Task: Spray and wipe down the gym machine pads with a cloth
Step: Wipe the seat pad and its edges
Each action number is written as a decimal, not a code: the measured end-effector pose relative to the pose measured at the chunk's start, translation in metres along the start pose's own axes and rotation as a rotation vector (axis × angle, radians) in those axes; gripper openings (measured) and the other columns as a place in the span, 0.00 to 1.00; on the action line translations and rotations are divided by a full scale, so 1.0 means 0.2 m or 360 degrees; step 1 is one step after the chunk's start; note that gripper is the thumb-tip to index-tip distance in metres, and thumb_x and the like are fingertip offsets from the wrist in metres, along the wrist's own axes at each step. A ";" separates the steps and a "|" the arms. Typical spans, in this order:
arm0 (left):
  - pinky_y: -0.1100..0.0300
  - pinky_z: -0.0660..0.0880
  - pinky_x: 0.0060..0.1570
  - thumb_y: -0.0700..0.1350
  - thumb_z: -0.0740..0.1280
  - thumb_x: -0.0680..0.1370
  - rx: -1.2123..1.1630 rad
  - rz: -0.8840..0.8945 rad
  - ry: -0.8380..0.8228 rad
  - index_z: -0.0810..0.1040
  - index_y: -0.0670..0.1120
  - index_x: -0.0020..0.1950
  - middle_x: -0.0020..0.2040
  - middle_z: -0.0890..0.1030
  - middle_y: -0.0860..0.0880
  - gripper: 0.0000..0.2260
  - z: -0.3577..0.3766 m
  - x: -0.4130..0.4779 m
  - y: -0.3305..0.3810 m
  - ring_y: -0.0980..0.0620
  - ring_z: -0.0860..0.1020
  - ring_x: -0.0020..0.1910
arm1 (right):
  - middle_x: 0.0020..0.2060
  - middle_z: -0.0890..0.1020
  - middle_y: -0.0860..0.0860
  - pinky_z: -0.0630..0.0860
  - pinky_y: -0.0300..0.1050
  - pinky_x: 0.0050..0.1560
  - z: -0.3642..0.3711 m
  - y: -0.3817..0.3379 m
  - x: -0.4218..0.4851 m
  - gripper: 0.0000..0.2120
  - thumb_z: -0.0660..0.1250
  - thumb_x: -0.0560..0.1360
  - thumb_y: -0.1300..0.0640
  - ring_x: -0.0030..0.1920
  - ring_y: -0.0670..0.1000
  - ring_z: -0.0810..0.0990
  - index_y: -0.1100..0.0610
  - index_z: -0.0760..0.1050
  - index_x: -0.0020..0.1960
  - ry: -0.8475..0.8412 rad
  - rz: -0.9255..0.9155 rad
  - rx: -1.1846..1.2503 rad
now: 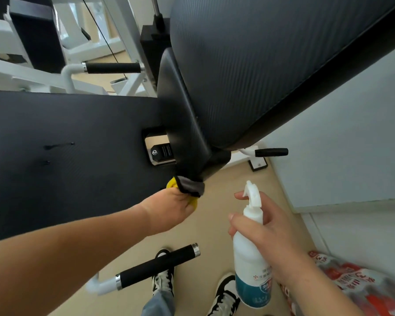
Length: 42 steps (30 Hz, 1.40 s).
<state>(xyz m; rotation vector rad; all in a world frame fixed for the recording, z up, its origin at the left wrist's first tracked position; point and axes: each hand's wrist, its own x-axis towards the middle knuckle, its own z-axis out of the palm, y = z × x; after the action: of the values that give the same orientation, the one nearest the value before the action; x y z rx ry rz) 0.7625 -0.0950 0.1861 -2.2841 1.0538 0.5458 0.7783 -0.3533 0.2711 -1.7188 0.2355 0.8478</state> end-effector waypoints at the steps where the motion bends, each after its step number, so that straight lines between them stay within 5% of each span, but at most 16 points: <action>1: 0.42 0.62 0.77 0.39 0.66 0.80 -0.0224 -0.0083 0.0002 0.70 0.41 0.73 0.65 0.81 0.42 0.21 -0.01 -0.03 0.03 0.38 0.76 0.69 | 0.40 0.89 0.56 0.83 0.57 0.53 0.00 -0.01 -0.01 0.18 0.76 0.66 0.44 0.45 0.58 0.87 0.33 0.79 0.54 -0.0018 0.0004 -0.0022; 5: 0.55 0.71 0.63 0.44 0.64 0.82 -0.1182 -0.0452 0.0030 0.71 0.51 0.68 0.58 0.81 0.50 0.14 -0.21 -0.10 0.08 0.46 0.80 0.59 | 0.43 0.89 0.55 0.83 0.52 0.52 0.06 -0.10 -0.04 0.20 0.76 0.65 0.41 0.49 0.59 0.88 0.33 0.79 0.56 -0.0105 0.0066 -0.0055; 8: 0.56 0.79 0.48 0.47 0.62 0.83 -0.2126 -0.1218 0.0121 0.73 0.55 0.61 0.49 0.83 0.54 0.07 -0.34 -0.17 0.05 0.52 0.83 0.47 | 0.43 0.89 0.52 0.82 0.41 0.44 0.11 -0.25 -0.09 0.20 0.79 0.70 0.42 0.44 0.48 0.88 0.34 0.78 0.59 -0.0227 0.0095 -0.0035; 10: 0.53 0.82 0.50 0.44 0.61 0.84 -0.2761 -0.1749 0.0299 0.78 0.55 0.57 0.47 0.85 0.54 0.08 -0.45 -0.24 -0.03 0.54 0.83 0.46 | 0.43 0.90 0.50 0.80 0.33 0.39 0.15 -0.40 -0.12 0.18 0.79 0.75 0.45 0.40 0.42 0.87 0.33 0.77 0.60 -0.0299 0.0079 -0.0040; 14: 0.51 0.82 0.49 0.41 0.62 0.83 -0.3361 -0.2276 0.0559 0.83 0.50 0.51 0.45 0.86 0.48 0.10 -0.68 -0.43 -0.25 0.48 0.84 0.46 | 0.45 0.90 0.47 0.86 0.43 0.46 0.22 -0.78 -0.17 0.26 0.83 0.71 0.43 0.44 0.44 0.89 0.32 0.75 0.64 -0.0353 -0.0072 -0.0122; 17: 0.50 0.83 0.47 0.41 0.63 0.82 -0.3508 -0.2385 0.0656 0.83 0.48 0.49 0.42 0.87 0.47 0.09 -0.74 -0.49 -0.41 0.47 0.85 0.44 | 0.44 0.91 0.45 0.82 0.37 0.42 0.28 -1.03 -0.13 0.32 0.82 0.66 0.37 0.44 0.44 0.90 0.36 0.75 0.67 -0.0421 -0.0150 -0.0102; 23: 0.54 0.79 0.43 0.43 0.62 0.84 -0.3740 -0.2651 0.0958 0.84 0.49 0.50 0.46 0.86 0.47 0.10 -0.66 -0.56 -0.88 0.48 0.84 0.47 | 0.45 0.91 0.53 0.88 0.56 0.53 0.51 -1.55 0.21 0.39 0.80 0.63 0.32 0.46 0.52 0.91 0.36 0.73 0.72 -0.0496 -0.0241 -0.0255; 27: 0.59 0.76 0.41 0.43 0.61 0.84 -0.3805 -0.2780 0.1193 0.83 0.52 0.55 0.50 0.85 0.50 0.11 -0.57 -0.57 -1.12 0.52 0.83 0.50 | 0.43 0.90 0.58 0.84 0.66 0.63 0.62 -1.89 0.51 0.30 0.83 0.70 0.39 0.46 0.55 0.89 0.41 0.79 0.70 -0.0726 -0.0268 -0.0477; 31: 0.60 0.77 0.44 0.43 0.61 0.84 -0.3829 -0.2882 0.1343 0.83 0.55 0.53 0.51 0.84 0.52 0.12 -0.47 -0.57 -1.28 0.54 0.82 0.51 | 0.42 0.89 0.58 0.84 0.60 0.58 0.70 -2.24 0.80 0.17 0.78 0.78 0.49 0.44 0.56 0.88 0.44 0.81 0.66 -0.0942 -0.0378 -0.0802; 35: 0.58 0.78 0.45 0.44 0.61 0.85 -0.3845 -0.2963 0.1429 0.83 0.54 0.53 0.50 0.85 0.51 0.11 -0.42 -0.53 -1.40 0.53 0.82 0.50 | 0.43 0.89 0.54 0.86 0.55 0.53 0.79 -2.50 1.08 0.25 0.80 0.73 0.45 0.45 0.54 0.88 0.43 0.80 0.70 -0.1008 -0.0419 -0.0939; 38: 0.57 0.80 0.47 0.43 0.61 0.84 -0.3817 -0.3025 0.1403 0.83 0.54 0.52 0.49 0.85 0.51 0.11 -0.39 -0.46 -1.47 0.52 0.83 0.51 | 0.44 0.89 0.54 0.86 0.59 0.59 0.86 -2.58 1.32 0.31 0.81 0.72 0.44 0.48 0.54 0.88 0.42 0.79 0.73 -0.1192 -0.0334 -0.1200; 42: 0.55 0.81 0.49 0.44 0.62 0.84 -0.3781 -0.3172 0.1388 0.84 0.55 0.51 0.49 0.86 0.52 0.11 -0.30 -0.36 -1.52 0.52 0.83 0.50 | 0.44 0.88 0.56 0.85 0.63 0.62 0.94 -2.58 1.67 0.26 0.81 0.72 0.48 0.50 0.57 0.87 0.39 0.80 0.69 -0.1632 -0.0080 -0.1612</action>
<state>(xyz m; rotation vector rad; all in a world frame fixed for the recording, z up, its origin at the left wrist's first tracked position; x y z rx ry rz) 0.9646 0.0700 0.3688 1.0820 1.4181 0.2808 1.2292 0.0759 0.4314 -1.8643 -1.0844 1.8688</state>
